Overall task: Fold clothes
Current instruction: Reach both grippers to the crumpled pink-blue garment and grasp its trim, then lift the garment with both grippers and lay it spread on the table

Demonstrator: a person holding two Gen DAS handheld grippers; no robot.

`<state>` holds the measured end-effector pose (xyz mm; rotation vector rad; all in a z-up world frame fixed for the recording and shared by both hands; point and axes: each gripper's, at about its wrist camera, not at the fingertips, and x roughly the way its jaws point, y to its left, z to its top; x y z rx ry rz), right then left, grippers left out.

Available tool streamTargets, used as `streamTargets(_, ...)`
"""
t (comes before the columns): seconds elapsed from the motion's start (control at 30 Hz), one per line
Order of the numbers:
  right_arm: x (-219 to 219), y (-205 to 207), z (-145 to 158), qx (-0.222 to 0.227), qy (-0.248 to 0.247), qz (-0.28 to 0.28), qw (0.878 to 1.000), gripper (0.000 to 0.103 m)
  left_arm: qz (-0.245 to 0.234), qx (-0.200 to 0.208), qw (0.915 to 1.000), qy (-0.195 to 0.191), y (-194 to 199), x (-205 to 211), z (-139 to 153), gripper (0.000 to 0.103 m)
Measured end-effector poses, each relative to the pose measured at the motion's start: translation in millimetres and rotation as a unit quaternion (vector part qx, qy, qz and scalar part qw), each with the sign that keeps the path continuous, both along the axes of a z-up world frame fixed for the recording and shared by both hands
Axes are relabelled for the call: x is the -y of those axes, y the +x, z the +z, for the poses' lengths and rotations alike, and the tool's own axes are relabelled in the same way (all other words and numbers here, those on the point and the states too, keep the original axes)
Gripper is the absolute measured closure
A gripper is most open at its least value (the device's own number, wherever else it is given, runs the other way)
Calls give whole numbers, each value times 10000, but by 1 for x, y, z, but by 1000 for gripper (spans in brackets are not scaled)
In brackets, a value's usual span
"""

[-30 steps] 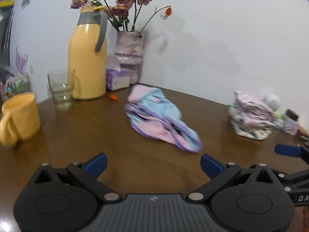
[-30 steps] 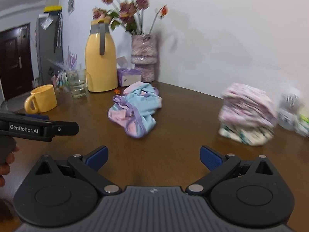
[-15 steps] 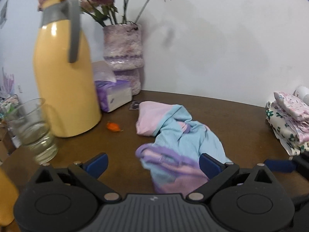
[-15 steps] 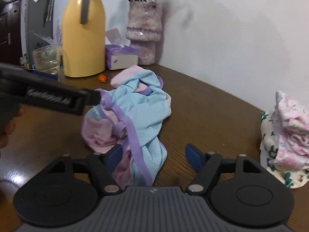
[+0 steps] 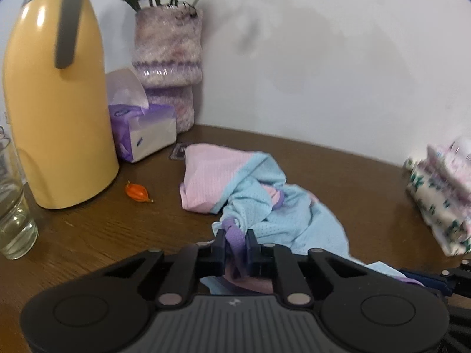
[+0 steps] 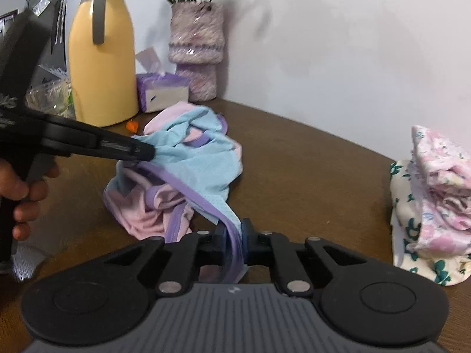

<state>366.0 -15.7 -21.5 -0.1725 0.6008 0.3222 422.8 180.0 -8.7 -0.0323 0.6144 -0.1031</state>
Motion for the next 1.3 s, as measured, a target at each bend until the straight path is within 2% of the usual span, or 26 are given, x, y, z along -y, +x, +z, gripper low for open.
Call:
streamTargets(0.13, 18, -7, 17, 337, 126, -173, 9992, 96, -107, 321, 9991, -240, -27, -5, 26, 95)
streamTargets(0.27, 51, -24, 58, 684, 514, -368, 9957, 97, -368, 752, 9953, -481, -66, 6, 74, 95)
streamTargets(0.4, 72, -54, 117, 1212, 589, -415, 9900, 97, -656, 1196, 9881, -708, -106, 20, 125, 95)
streamTargets(0.57, 100, -109, 199, 2013, 545, -562, 9764, 96, -1002, 1727, 9751, -965, -157, 37, 187, 94)
streamTargets(0.67, 121, -144, 235, 2344, 427, -739, 9684, 96, -1077, 1825, 9738, -823, -186, 50, 197, 95)
streamTargets(0.83, 153, -191, 254, 2395, 319, -960, 9656, 97, -1194, 1922, 9718, -659, -232, 70, 213, 95)
streamTargets(0.93, 176, -203, 261, 2079, 791, -1041, 9694, 96, -1232, 1893, 9724, -580, -251, 81, 221, 95)
streamTargets(0.97, 182, -206, 263, 1986, 937, -1053, 9699, 96, -1256, 1964, 9709, -541, -258, 86, 225, 95)
streamTargets(1.07, 190, -218, 271, 2093, 1071, -1111, 9656, 96, -1243, 2329, 9631, -519, -273, 94, 244, 95)
streamTargets(1.17, 191, -241, 288, 2588, 1131, -1027, 9538, 96, -1252, 2832, 9490, -598, -298, 92, 260, 95)
streamTargets(1.27, 194, -271, 287, 2782, 1023, -822, 9515, 96, -1453, 2934, 9443, -330, -334, 94, 249, 95)
streamTargets(1.3, 196, -279, 278, 2670, 874, -807, 9563, 96, -1593, 2790, 9467, -220, -345, 95, 235, 95)
